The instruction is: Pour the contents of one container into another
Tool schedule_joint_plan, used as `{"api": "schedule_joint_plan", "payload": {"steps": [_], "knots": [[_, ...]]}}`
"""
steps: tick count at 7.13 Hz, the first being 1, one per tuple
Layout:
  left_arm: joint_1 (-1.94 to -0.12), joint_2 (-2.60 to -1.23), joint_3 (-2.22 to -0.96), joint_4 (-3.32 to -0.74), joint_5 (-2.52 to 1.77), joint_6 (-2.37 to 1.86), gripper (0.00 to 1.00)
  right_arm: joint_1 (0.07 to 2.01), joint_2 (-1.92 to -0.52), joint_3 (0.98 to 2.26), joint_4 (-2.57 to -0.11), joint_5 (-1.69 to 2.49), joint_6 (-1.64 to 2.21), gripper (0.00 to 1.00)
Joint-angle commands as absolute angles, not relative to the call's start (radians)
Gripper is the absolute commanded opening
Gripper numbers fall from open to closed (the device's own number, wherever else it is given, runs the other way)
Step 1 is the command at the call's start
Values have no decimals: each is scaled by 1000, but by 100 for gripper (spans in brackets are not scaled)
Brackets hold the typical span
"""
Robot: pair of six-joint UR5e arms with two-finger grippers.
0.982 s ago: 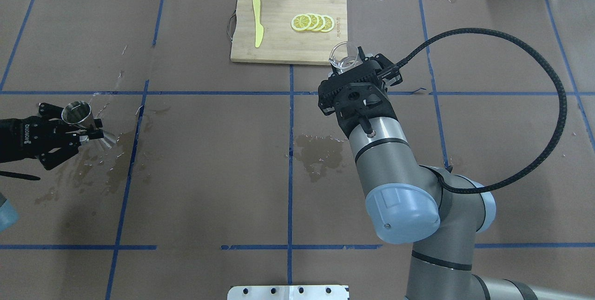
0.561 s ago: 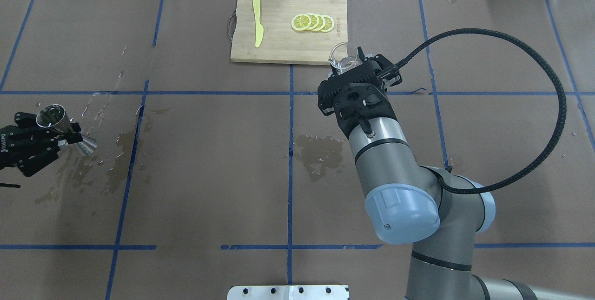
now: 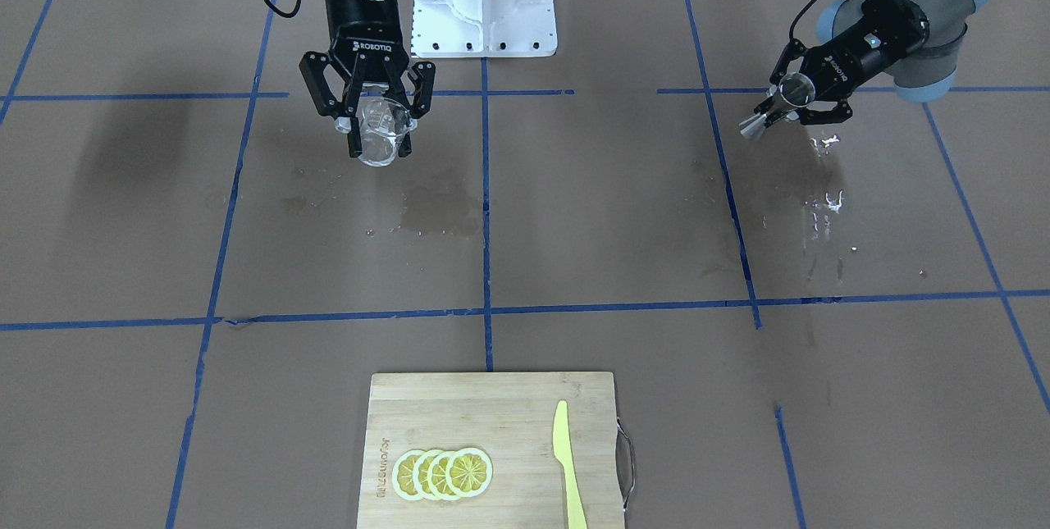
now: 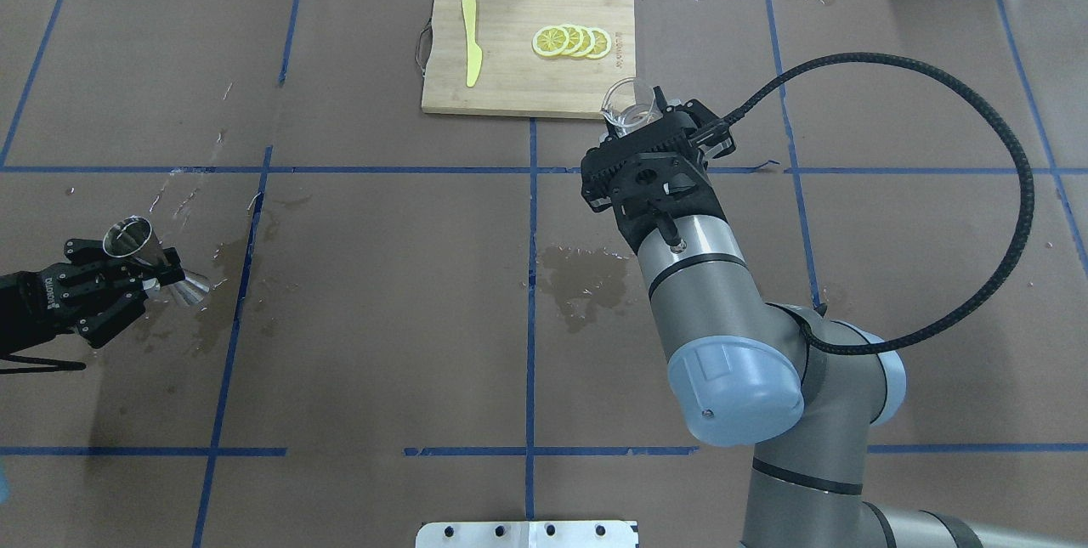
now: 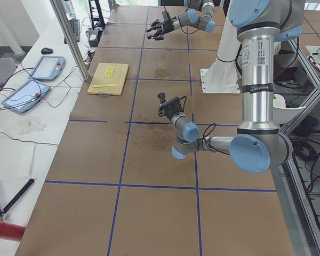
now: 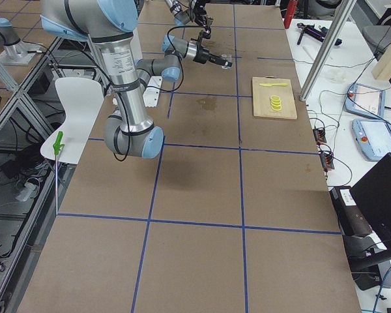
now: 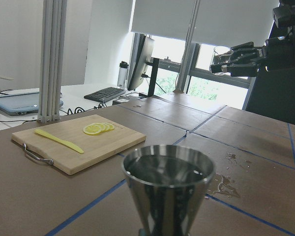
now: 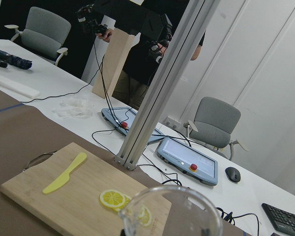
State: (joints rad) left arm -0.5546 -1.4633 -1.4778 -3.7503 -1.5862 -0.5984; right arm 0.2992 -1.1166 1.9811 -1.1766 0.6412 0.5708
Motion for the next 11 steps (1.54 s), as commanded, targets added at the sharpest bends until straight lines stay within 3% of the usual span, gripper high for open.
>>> {"api": "schedule_joint_plan", "payload": {"steps": [1, 5, 11], "knots": [[-448, -1433, -1470, -3751, -1424, -597, 0, 299, -1117, 1980, -1177, 640, 571, 0], [-315, -1422, -1448, -3749, -1070, -588, 0, 299, -1117, 1977, -1177, 640, 569, 0], [-270, -1427, -1393, -3723, -844, -555, 0, 293, -1118, 1979, -1175, 635, 571, 0]]}}
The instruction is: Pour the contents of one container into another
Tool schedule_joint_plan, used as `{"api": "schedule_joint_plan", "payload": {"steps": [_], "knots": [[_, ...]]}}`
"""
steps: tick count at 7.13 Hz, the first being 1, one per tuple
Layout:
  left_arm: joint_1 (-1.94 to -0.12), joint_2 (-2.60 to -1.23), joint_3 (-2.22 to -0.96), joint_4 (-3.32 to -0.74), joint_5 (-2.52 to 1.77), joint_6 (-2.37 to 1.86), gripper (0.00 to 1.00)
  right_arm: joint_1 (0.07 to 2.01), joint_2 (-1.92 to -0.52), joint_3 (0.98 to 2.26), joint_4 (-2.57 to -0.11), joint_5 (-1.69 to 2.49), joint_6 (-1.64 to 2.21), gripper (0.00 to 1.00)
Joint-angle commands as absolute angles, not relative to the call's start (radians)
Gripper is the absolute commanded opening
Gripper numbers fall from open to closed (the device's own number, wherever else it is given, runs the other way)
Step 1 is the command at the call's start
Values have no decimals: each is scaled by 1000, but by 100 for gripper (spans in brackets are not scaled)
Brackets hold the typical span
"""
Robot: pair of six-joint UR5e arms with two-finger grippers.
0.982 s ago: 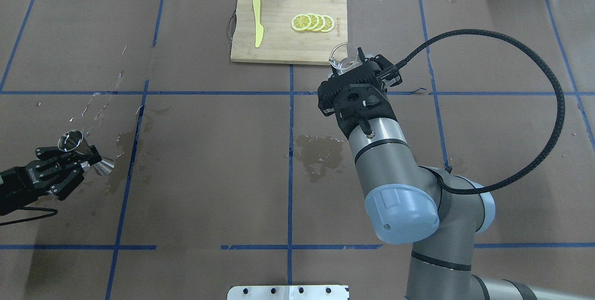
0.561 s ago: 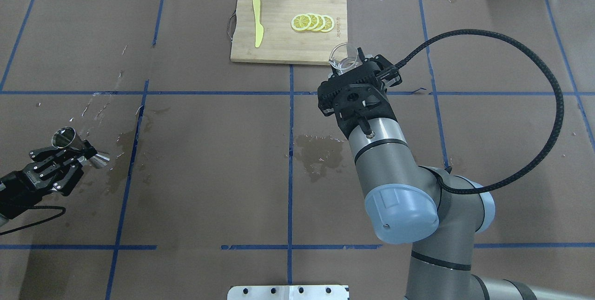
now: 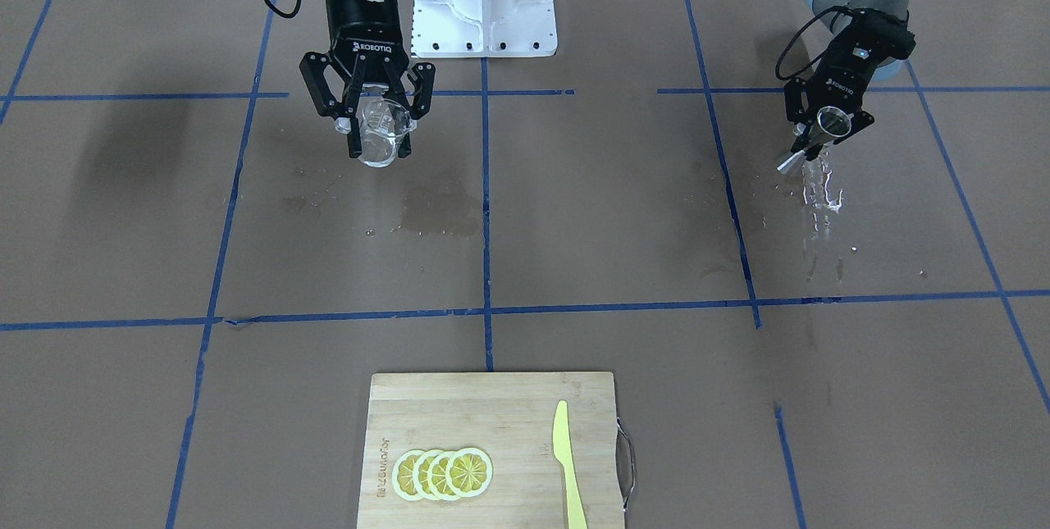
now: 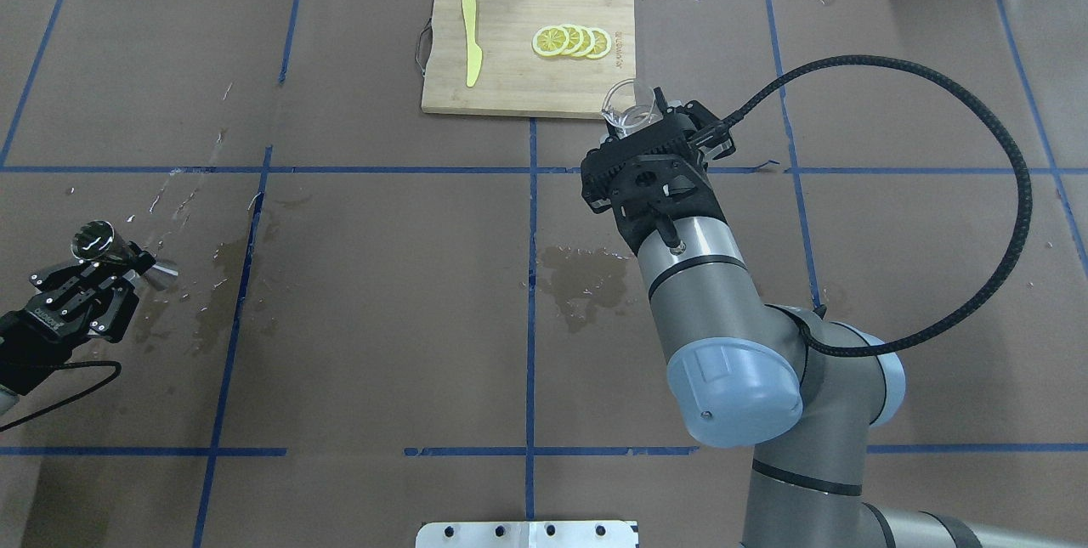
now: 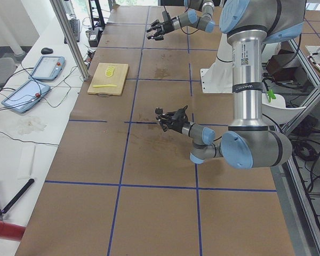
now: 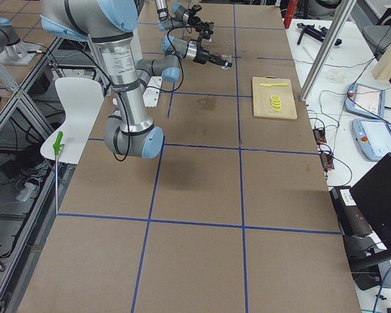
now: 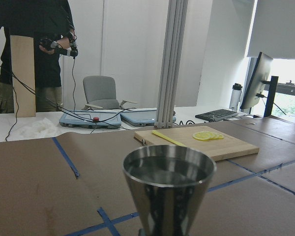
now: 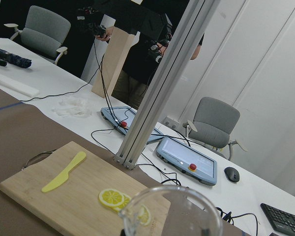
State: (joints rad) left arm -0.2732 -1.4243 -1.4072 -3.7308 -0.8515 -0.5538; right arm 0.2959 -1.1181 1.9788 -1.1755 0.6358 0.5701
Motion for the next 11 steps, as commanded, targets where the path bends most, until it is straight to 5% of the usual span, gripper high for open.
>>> {"api": "schedule_joint_plan", "payload": {"steps": [1, 11], "knots": [[-267, -1436, -1376, -3723, -844, -555, 0, 293, -1118, 1977, -1175, 635, 571, 0], [-193, -1483, -1350, -3651, -844, -566, 0, 291, -1123, 1973, -1175, 634, 569, 0]]}}
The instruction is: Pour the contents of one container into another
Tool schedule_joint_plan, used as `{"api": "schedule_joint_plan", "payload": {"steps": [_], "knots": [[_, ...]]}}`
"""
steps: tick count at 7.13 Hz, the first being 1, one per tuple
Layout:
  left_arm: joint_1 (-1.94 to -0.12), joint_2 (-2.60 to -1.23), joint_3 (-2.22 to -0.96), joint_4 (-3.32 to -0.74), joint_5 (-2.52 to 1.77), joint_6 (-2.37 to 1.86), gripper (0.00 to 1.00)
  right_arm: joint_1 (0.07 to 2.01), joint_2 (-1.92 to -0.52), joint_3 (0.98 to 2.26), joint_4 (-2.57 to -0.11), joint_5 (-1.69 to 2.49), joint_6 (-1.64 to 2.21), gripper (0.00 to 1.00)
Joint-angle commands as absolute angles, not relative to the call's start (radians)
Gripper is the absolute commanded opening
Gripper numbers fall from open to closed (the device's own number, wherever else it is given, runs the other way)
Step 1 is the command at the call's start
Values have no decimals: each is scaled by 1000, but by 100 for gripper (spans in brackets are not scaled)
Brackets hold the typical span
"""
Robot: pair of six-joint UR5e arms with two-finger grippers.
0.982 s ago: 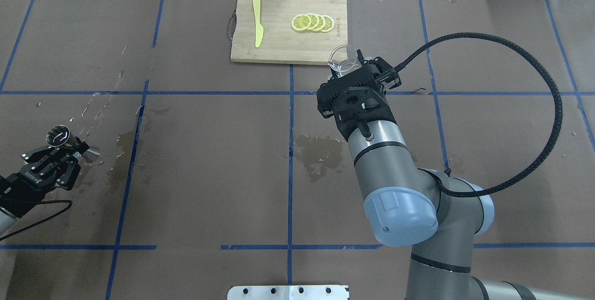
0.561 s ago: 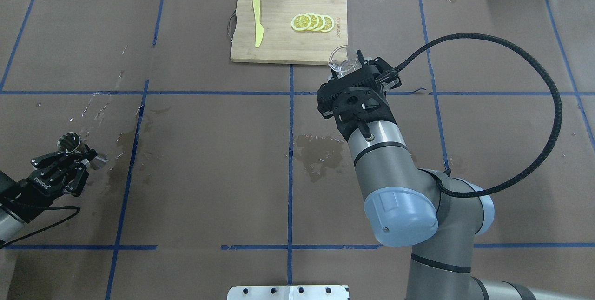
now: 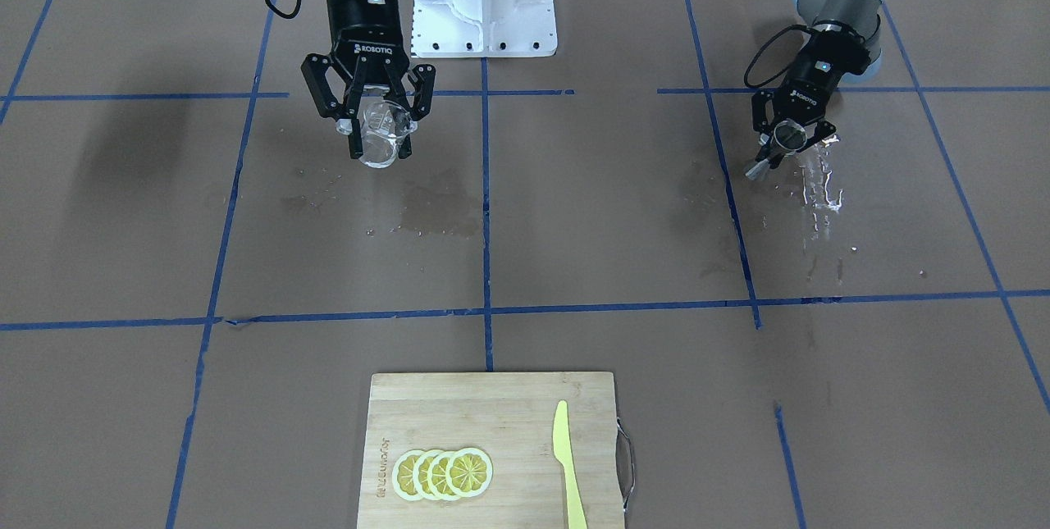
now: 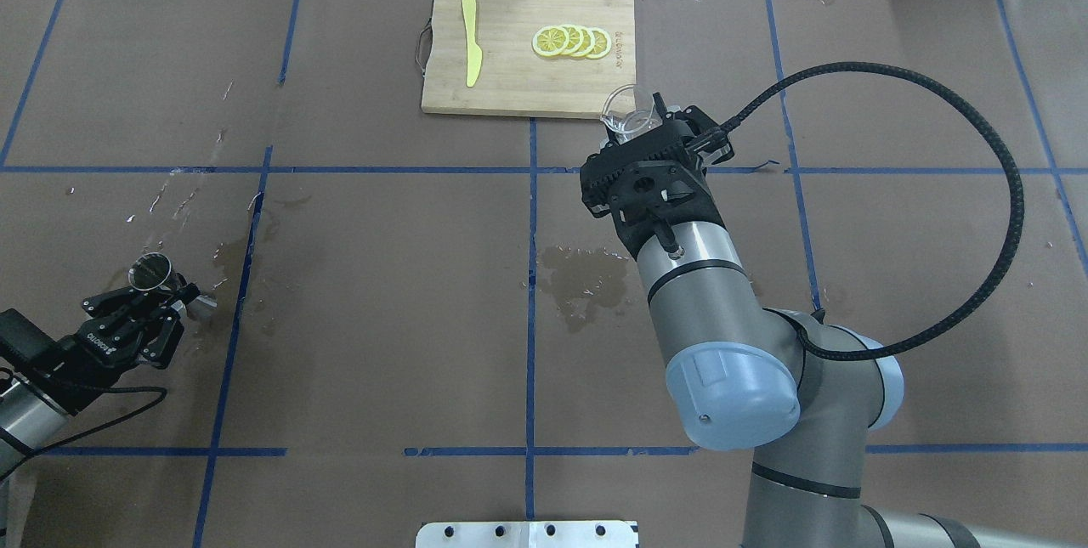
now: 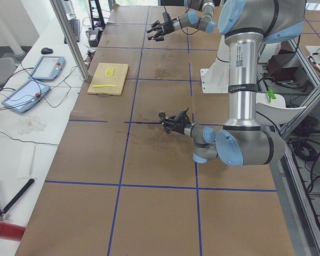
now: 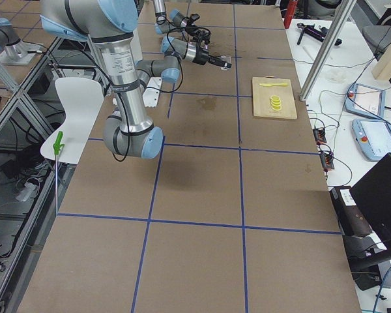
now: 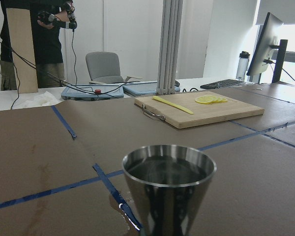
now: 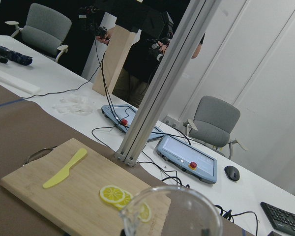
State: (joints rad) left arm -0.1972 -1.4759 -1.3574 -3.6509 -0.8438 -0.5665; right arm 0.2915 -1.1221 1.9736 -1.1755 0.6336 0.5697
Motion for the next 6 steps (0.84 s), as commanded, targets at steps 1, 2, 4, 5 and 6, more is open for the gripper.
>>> {"api": "schedule_joint_plan", "payload": {"steps": [1, 2, 4, 5, 6], "knots": [[-184, -1485, -1342, -3652, -845, -566, 0, 291, -1123, 1973, -1175, 634, 569, 0], [-181, -1486, -1342, -3654, -845, -566, 0, 291, -1123, 1973, -1175, 634, 569, 0], [-178, -1493, -1341, -3654, -844, -566, 0, 291, -1123, 1973, -1175, 634, 569, 0], [-173, -1493, -1336, -3654, -845, -566, 0, 291, -1123, 1973, -1175, 632, 569, 0], [-170, -1493, -1336, -3655, -845, -566, 0, 291, -1123, 1973, -1175, 632, 569, 0]]}}
